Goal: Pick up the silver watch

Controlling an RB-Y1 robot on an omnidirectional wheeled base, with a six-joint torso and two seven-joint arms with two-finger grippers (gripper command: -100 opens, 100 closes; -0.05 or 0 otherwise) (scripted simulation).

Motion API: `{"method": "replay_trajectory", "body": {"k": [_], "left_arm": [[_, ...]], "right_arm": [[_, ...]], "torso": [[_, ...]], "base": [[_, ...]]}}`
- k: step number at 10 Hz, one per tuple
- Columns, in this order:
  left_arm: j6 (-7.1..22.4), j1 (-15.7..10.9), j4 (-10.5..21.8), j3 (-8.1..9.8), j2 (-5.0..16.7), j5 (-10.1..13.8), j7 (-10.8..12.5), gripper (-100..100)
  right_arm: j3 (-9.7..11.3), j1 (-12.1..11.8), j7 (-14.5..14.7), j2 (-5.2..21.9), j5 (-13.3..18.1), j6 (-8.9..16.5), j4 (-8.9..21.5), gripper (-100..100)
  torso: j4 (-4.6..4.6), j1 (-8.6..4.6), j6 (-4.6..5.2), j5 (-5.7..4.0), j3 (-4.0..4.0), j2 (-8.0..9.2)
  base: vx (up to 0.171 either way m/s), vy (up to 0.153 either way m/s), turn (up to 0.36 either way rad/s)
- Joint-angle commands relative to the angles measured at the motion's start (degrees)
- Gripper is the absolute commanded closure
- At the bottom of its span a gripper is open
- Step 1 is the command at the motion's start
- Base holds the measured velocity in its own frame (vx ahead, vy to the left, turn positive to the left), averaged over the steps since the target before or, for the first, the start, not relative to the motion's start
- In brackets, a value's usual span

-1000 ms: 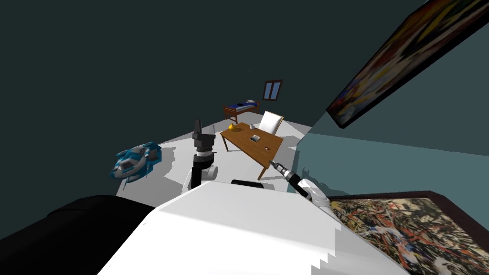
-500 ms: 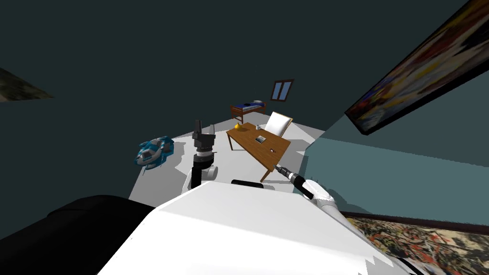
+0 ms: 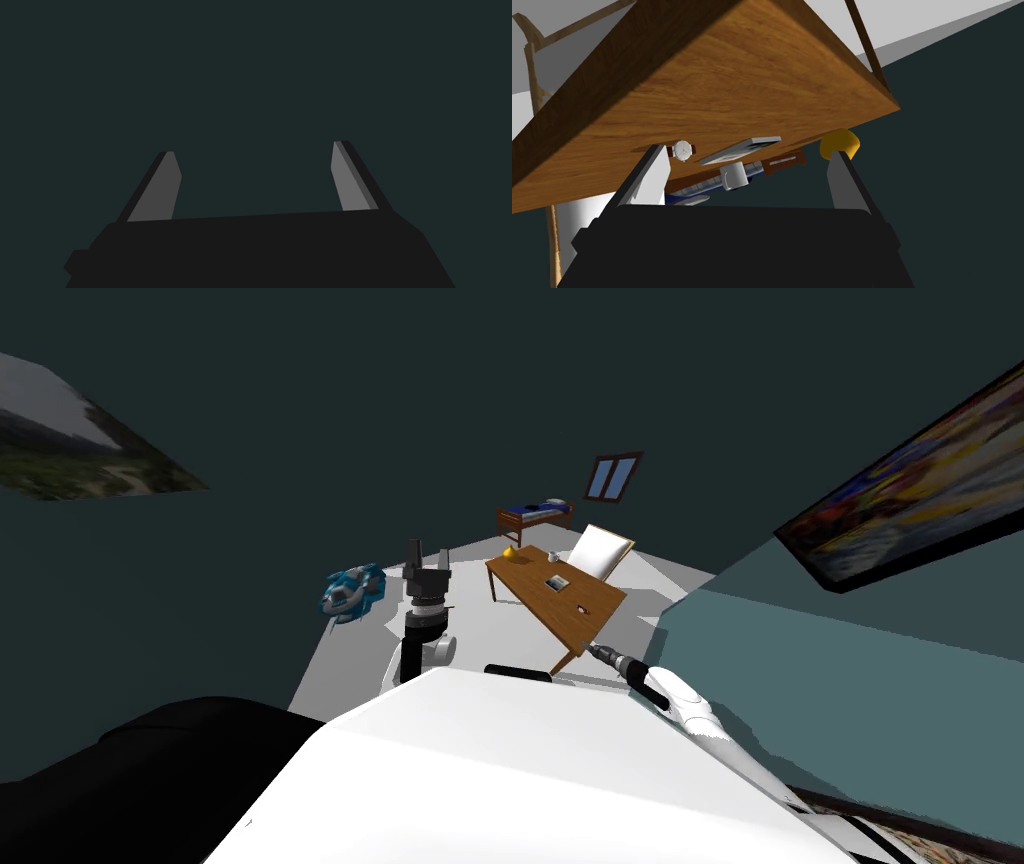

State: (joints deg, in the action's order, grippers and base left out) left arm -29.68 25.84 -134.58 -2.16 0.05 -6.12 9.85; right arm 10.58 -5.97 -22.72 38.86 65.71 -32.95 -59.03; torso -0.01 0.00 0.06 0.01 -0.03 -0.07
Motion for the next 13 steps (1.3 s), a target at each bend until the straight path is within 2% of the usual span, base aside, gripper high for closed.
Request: {"method": "replay_trajectory", "body": {"k": [1, 2, 3, 4, 5, 7, 8, 9, 10, 11, 12, 13], "left_arm": [[0.0, 0.0, 0.0, 0.0, 0.0, 0.0, 0.0, 0], [0.0, 0.0, 0.0, -0.01, 0.0, 0.0, 0.0, 0], [0.0, 0.0, 0.0, 0.0, 0.0, 0.0, 0.0, 0], [0.0, 0.0, 0.0, 0.0, 0.0, 0.0, 0.0, 0], [0.0, 0.0, 0.0, 0.0, 0.0, 0.0, 0.0, 0], [0.0, 0.0, 0.0, 0.0, 0.0, 0.0, 0.0, 0], [0.0, 0.0, 0.0, 0.01, 0.0, 0.0, 0.0, 0], [0.0, 0.0, 0.0, 0.0, 0.0, 0.0, 0.0, 0], [0.0, 0.0, 0.0, 0.01, 0.0, 0.0, 0.0, 0], [0.0, 0.0, 0.0, 0.0, 0.0, 0.0, 0.0, 0], [0.0, 0.0, 0.0, 0.01, 0.0, 0.0, 0.0, 0], [0.0, 0.0, 0.0, 0.0, 0.0, 0.0, 0.0, 0]], "right_arm": [[0.8, 1.3, -1.6, 1.7, 2.9, 0.9, 2.9, -100], [0.8, 1.3, -1.6, 1.7, 3.8, 0.9, 3.5, -100], [1.2, 2.3, -2.2, 2.9, 5.5, 1.2, 6.6, -100], [1.2, 2.3, -2.2, 2.9, 6.5, 1.2, 6.7, -100], [1.7, 3.3, -2.8, 3.9, 9.0, 1.6, 8.2, -100], [1.7, 3.3, -2.8, 3.9, 9.0, 1.6, 9.8, -100], [2.1, 4.2, -3.3, 4.9, 11.5, 2.0, 11.5, -100], [2.1, 4.2, -3.3, 4.9, 11.5, 2.0, 12.7, -100], [2.5, 5.0, -3.8, 5.8, 13.8, 2.4, 14.5, -100], [2.5, 5.0, -3.8, 5.8, 13.8, 2.4, 15.6, -100], [2.9, 5.9, -4.3, 6.6, 15.9, 2.8, 18.3, -100], [2.9, 5.9, -4.3, 6.6, 15.9, 2.8, 18.3, -100]], "torso": [[0.0, 0.0, 0.0, 0.0, 0.0, 0.0], [0.0, 0.02, -0.07, 0.0, -0.01, -0.03], [-0.01, -0.01, 0.02, 0.0, -0.01, -0.02], [0.0, 0.01, -0.05, 0.0, -0.02, -0.04], [-0.01, 0.0, 0.01, 0.0, -0.02, -0.04], [-0.02, -0.01, 0.02, -0.01, -0.04, -0.06], [-0.01, 0.0, 0.05, -0.01, 0.0, 0.01], [0.01, 0.03, -0.06, 0.0, 0.0, -0.02], [-0.01, 0.0, 0.04, 0.0, -0.01, -0.01], [-0.01, 0.01, -0.04, 0.0, -0.03, -0.07], [-0.02, -0.01, 0.03, -0.01, -0.04, -0.06], [-0.01, -0.01, -0.02, -0.01, -0.05, -0.09]], "base": [[0.018, 0.013, 0.353], [0.021, 0.003, 0.153], [0.024, 0.009, 0.277], [0.025, 0.003, 0.151], [0.035, 0.007, 0.292], [0.022, 0.002, 0.065], [0.017, 0.014, 0.332], [0.024, 0.001, 0.163], [0.033, 0.003, 0.251], [0.031, -0.005, 0.173], [0.038, -0.001, 0.276], [0.034, -0.006, 0.157]]}}
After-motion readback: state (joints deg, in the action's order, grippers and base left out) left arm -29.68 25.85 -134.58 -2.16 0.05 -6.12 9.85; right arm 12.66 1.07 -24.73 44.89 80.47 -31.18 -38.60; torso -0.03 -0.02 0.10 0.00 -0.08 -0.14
